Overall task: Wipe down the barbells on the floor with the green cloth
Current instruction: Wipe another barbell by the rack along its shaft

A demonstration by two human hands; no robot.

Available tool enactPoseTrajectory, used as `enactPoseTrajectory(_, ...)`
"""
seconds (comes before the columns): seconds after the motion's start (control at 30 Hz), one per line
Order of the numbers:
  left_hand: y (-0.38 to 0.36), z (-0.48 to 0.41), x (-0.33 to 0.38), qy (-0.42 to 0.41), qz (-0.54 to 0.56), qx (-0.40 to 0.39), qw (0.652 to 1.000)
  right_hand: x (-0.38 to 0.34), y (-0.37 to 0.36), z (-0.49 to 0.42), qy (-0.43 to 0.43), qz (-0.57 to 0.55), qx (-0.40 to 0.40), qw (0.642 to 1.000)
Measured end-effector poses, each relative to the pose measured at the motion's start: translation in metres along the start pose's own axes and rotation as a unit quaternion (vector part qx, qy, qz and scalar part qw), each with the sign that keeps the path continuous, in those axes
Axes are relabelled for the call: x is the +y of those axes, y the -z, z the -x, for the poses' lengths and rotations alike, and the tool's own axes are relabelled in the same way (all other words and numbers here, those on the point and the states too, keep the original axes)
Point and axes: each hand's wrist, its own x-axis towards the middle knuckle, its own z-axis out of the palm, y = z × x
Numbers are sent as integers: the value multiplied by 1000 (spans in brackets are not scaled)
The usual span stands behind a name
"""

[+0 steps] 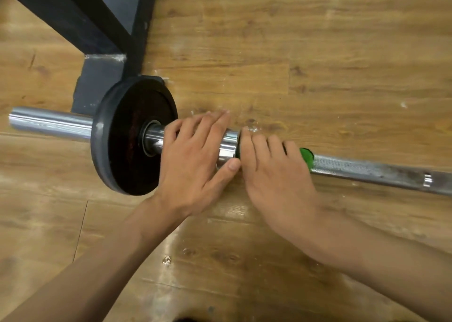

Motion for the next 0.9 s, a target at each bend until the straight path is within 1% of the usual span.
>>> enactPoseTrajectory(0.07,-2,-4,-3,-6,0,1,1000,20,-2,12,14,-30,1,999)
enactPoseTrajectory(0.13,-7,0,-5,12,-2,-6,1000,39,-4,23,16,-20,-17,1000)
enactPoseTrajectory(0.17,-8,3,-3,19,-7,-7,1000,42,-3,24,1,-6,-16,1000)
enactPoseTrajectory(0.27,-10,-3,-3,21,-9,-16,1000,20,-9,0,-37,21,6,999)
enactPoseTrajectory(0.37,-6,-20,-11,11,-10,-27,1000,4,-17,-25,-38,14,30,999)
enactPoseTrajectory(0.47,-3,-37,-19,-12,-9,-27,1000,37,-21,-17,-1,-4,38,999)
enactPoseTrajectory(0.53,-4,-44,-22,-14,-8,-23,1000,62,-21,-7,7,7,30,999)
enactPoseTrajectory(0.6,-7,-50,-21,-3,-9,-12,1000,61,-22,-13,-35,33,42,998)
enactPoseTrajectory(0.67,-9,-56,-19,5,-1,-5,1000,37,-30,-33,-88,33,50,994)
enactPoseTrajectory(0.7,-10,-60,-19,8,2,-3,1000,24,-33,-45,-95,23,58,994)
enactPoseTrajectory(0.77,-10,-67,-21,10,0,5,1000,15,-38,-62,-79,2,81,994)
enactPoseTrajectory(0.83,-10,-73,-23,3,3,6,1000,35,-39,-58,-34,-6,90,995)
enactPoseTrajectory(0.9,-10,-73,-24,0,3,9,1000,67,-35,-37,-1,-11,70,998)
